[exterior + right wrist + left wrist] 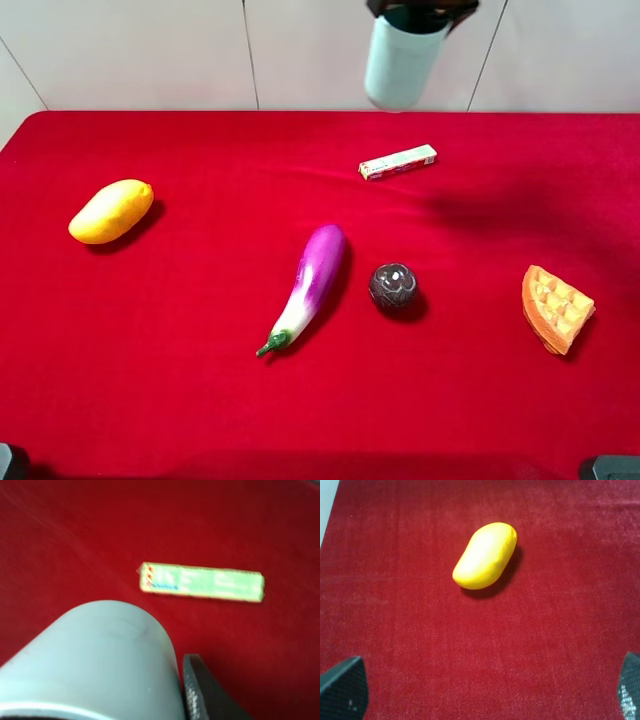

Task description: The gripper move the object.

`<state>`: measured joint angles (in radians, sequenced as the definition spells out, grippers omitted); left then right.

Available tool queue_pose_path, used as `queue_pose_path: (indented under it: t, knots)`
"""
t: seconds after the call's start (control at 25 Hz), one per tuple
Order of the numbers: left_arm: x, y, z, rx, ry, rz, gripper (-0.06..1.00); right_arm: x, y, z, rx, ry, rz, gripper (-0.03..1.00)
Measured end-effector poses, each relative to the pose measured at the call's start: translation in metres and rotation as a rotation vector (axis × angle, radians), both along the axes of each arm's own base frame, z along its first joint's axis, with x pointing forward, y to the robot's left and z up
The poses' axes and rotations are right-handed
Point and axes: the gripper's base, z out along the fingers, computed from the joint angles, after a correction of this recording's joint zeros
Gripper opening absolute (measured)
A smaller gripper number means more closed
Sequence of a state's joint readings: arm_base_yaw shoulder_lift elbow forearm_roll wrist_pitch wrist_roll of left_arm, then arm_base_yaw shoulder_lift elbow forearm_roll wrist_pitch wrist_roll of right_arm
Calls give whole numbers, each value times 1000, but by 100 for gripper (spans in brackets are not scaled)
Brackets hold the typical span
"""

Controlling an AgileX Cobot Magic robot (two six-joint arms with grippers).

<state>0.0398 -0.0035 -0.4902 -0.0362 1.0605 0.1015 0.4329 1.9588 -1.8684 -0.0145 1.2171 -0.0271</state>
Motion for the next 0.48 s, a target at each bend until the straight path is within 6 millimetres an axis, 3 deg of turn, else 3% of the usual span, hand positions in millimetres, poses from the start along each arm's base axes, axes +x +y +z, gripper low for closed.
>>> queue_pose_path:
  t: [0.48]
  knots:
    - [0, 0, 0, 0, 0, 0, 99, -9, -67, -1, -24, 49, -131, 5]
